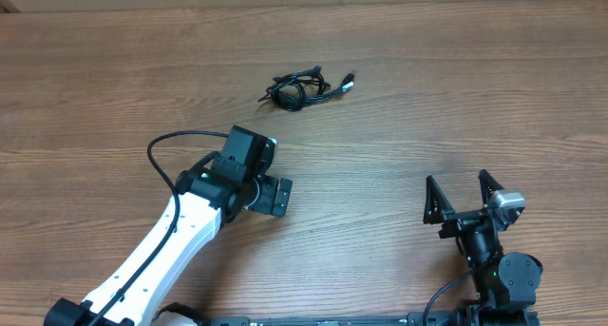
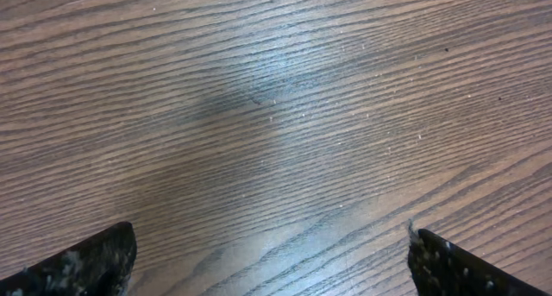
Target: Untangle cables
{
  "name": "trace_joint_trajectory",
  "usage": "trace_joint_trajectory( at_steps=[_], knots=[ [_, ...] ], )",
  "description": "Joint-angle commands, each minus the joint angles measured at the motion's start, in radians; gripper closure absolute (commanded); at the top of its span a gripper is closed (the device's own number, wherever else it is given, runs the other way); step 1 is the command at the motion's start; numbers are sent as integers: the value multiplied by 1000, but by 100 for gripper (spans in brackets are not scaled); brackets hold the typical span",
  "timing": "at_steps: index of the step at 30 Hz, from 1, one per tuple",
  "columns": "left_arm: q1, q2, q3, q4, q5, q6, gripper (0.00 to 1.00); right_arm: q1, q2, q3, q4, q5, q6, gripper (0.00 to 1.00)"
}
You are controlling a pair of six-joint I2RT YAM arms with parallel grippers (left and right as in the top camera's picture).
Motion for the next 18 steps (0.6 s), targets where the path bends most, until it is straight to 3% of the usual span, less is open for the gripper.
trace_joint_trajectory(
  at_steps=[1, 13, 18],
  knots=[
    [-7, 6, 29, 7, 9, -18, 0, 6, -9, -10, 4, 10, -4, 0],
    [-8, 6, 29, 6, 20, -25, 0, 6, -9, -10, 5, 10, -4, 0],
    [-9, 6, 123, -131, 41, 10, 0, 6, -9, -11, 5, 10, -4, 0]
  ],
)
